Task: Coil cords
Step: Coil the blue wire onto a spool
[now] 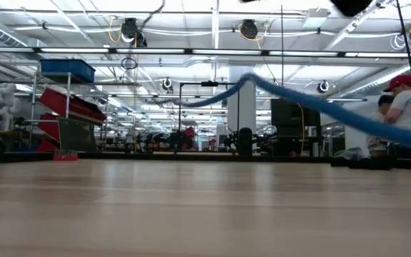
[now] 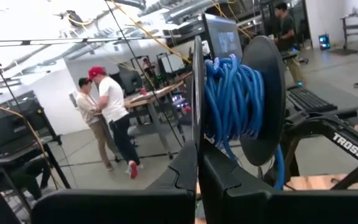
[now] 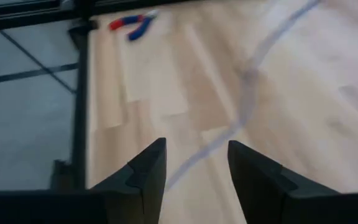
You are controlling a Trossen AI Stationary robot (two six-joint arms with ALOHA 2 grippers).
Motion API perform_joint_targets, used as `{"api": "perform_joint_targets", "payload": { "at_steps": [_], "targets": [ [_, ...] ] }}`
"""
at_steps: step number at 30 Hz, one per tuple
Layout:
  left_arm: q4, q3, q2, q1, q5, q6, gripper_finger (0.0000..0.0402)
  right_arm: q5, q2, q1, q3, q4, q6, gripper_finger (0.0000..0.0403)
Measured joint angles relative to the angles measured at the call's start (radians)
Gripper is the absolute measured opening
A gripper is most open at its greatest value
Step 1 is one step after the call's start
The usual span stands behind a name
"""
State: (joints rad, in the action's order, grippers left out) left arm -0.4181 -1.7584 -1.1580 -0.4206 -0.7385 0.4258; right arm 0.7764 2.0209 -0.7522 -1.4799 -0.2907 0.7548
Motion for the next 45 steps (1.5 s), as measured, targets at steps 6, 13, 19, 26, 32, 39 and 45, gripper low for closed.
{"api": "perform_joint_targets", "payload": {
  "at_steps": [6, 13, 19, 26, 32, 39, 45],
  "targets": [
    [-0.019, 0.0, -0.003, 0.0, -0.001, -0.002, 0.0006, -0.079, 0.104, 0.056, 0.0, 0.079, 0.007, 0.016],
    [-0.02, 0.0, -0.002, 0.0, -0.001, -0.002, 0.0006, -0.033, 0.17, 0.1, 0.002, 0.085, 0.05, 0.0155],
    [-0.043, 0.0, -0.003, 0.0, -0.002, -0.004, 0.0006, -0.022, 0.17, 0.118, 0.002, 0.083, -0.001, 0.0078],
    [-0.05, 0.0, -0.005, 0.0, -0.002, -0.038, 0.0006, -0.024, 0.161, 0.174, 0.002, -0.004, -0.042, 0.0008],
    [-0.132, 0.0, -0.014, 0.0, -0.001, -0.12, 0.0006, -0.019, 0.053, 0.267, 0.002, -0.184, -0.093, 0.0001],
    [-0.186, 0.0, -0.033, 0.0, -0.001, -0.175, 0.0006, -0.16, -0.167, 0.349, -0.001, -0.222, -0.221, 0.0001],
    [-0.182, 0.0, -0.033, 0.001, -0.002, -0.177, 0.0006, -0.29, -0.144, 0.269, 0.0, -0.032, -0.25, 0.0033]
  ]
}}
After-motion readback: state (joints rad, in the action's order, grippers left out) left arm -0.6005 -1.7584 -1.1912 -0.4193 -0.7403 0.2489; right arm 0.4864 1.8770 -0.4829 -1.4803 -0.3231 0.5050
